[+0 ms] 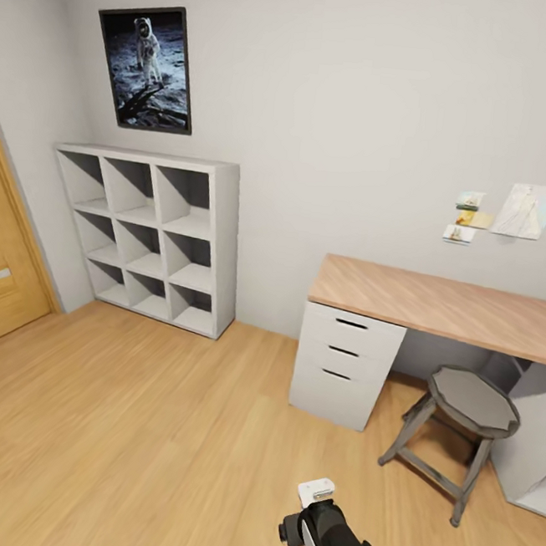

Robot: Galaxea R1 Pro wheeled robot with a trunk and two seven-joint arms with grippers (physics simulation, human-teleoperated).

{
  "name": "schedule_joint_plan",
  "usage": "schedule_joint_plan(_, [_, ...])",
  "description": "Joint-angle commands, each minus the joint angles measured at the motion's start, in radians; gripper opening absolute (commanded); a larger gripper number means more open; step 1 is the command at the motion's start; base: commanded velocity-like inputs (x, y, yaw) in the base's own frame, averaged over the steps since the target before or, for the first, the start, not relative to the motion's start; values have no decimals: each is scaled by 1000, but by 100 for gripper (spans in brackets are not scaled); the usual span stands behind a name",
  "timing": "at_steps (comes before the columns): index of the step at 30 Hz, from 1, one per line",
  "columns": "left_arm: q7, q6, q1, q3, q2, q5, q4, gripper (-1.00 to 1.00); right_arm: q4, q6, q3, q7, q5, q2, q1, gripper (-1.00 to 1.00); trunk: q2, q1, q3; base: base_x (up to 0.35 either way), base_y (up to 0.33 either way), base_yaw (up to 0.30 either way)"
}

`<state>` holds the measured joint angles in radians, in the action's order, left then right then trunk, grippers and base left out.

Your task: Attach the digital camera to the camera tripod in the bedroom.

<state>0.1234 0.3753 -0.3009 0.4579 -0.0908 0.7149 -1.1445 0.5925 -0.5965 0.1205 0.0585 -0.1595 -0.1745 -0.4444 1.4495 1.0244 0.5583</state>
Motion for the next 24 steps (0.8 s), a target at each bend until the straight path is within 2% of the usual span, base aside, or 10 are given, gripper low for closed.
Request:
schedule_joint_plan(1, [3, 8, 0, 3, -1, 7, -2, 100, 1, -6, 3, 1, -5, 0, 0, 100, 0, 1, 2, 332, 0, 257])
schedule_joint_plan(24, [5, 2, -10, 5, -1, 9, -1, 100, 1, -6, 4, 0, -6, 0, 0, 100, 0, 1, 24, 335, 0, 256])
